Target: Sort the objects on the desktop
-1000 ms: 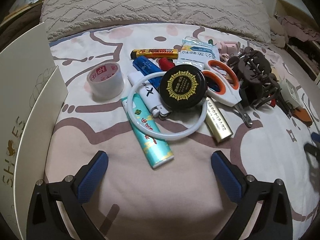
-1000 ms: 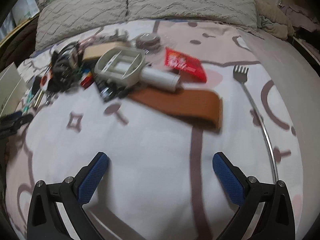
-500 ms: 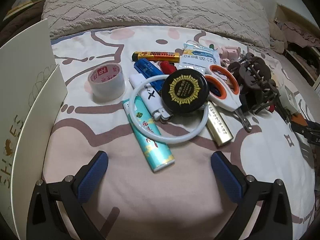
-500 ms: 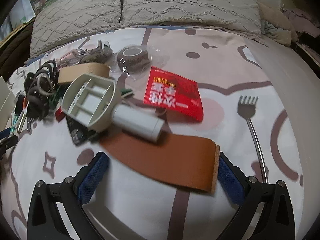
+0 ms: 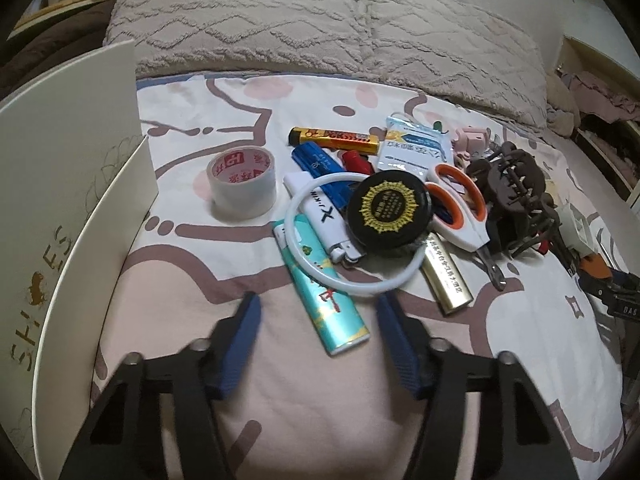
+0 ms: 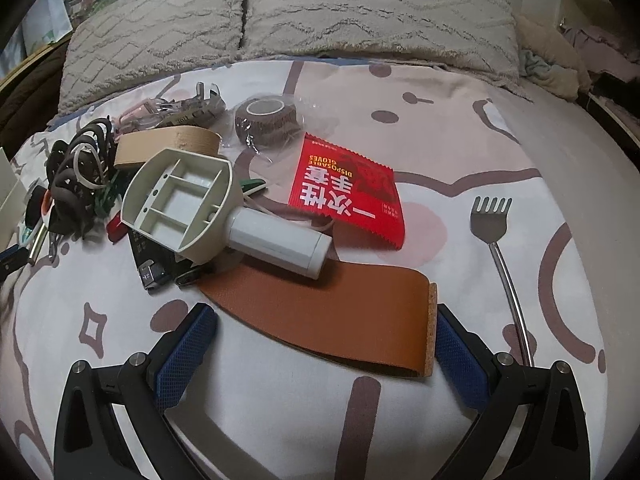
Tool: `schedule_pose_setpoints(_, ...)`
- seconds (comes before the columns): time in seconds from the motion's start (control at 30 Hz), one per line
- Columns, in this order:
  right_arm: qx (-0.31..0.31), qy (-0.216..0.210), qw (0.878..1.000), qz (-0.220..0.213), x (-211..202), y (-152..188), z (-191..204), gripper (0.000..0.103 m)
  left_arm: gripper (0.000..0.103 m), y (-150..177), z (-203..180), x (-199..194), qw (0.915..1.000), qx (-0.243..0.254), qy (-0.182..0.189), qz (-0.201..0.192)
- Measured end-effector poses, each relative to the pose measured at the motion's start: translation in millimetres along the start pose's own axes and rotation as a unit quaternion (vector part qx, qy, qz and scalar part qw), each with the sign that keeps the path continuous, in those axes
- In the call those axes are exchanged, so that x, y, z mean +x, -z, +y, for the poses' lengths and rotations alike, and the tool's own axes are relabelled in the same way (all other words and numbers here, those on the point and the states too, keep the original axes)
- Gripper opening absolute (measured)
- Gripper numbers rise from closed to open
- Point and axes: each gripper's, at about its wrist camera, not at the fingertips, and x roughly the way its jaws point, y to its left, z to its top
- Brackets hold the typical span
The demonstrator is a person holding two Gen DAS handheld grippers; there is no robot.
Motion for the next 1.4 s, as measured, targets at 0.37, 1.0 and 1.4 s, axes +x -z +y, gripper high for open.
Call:
schedule_pose_setpoints(0.37, 0.003, -0.002, 1.000, -0.013, -1.4, 3.8, 1.1, 0.103, 0.031, 3.5, -3.9, -3.3, 0.9997, 0.014, 0.018, -0.008)
schedule_pose_setpoints(1.0, -0.076, -0.083, 0.992, -0.057, -19.5, 12.9, 32.6, 0.103, 0.030, 21.6, -19.5, -23.0, 0.9984, 0.039, 0.037, -0.015)
schedule_pose_setpoints(1.4, -0.207, -0.174, 0.962, -0.045, -43.9, 43.3, 88.2, 0.103, 0.026, 35.9, -37.3, -35.6, 0.9952, 0.064, 0.074, -0.009)
